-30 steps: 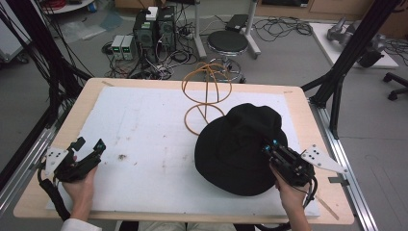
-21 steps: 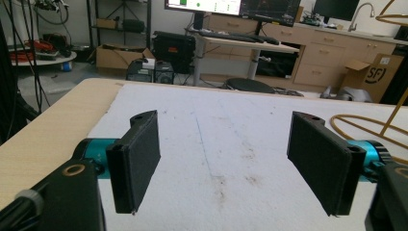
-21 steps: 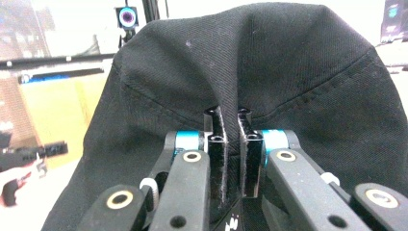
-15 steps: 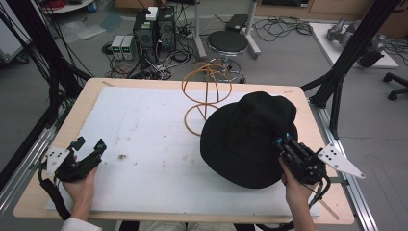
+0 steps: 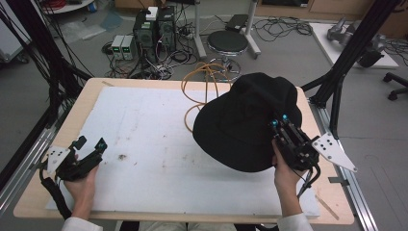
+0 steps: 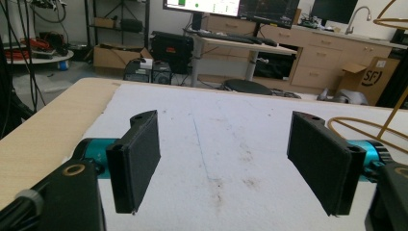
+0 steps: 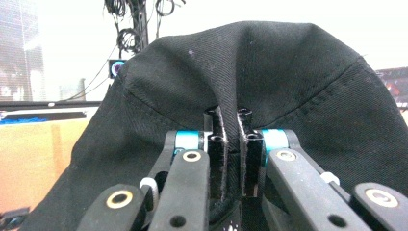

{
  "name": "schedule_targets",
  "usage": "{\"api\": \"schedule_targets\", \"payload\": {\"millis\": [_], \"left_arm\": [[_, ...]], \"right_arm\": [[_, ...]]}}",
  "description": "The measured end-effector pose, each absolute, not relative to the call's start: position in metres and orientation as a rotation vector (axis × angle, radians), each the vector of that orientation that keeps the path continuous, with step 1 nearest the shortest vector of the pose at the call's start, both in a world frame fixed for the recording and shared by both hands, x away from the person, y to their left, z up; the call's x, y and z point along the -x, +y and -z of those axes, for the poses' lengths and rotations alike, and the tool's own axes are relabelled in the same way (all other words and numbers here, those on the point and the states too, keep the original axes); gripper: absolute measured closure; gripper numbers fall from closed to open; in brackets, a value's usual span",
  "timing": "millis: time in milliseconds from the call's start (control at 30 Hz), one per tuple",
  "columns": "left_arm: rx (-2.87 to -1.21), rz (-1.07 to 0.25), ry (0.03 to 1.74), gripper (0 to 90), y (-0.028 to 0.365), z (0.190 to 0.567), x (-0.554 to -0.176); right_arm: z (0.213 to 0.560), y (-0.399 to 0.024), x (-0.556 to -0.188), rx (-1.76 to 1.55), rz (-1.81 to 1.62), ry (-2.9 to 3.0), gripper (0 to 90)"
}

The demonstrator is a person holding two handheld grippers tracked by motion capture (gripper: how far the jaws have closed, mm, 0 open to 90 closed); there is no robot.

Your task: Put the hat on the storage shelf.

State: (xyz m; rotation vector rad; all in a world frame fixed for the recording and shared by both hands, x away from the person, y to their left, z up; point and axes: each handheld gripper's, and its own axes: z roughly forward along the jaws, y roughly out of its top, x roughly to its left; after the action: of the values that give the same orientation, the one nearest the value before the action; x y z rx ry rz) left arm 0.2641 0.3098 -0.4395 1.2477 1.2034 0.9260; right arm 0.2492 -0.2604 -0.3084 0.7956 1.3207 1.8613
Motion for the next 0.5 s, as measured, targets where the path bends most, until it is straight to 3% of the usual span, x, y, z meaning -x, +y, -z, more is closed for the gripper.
{"api": "schedule_targets", "payload": {"millis": [500], "left_arm": [[-1.245,-0.922,1.201,27.4,0.31,0.44,-0.265]], "right_arm": [[0.275,-0.232,-0.279,-0.755,-1.875,1.254,85.7]]}}
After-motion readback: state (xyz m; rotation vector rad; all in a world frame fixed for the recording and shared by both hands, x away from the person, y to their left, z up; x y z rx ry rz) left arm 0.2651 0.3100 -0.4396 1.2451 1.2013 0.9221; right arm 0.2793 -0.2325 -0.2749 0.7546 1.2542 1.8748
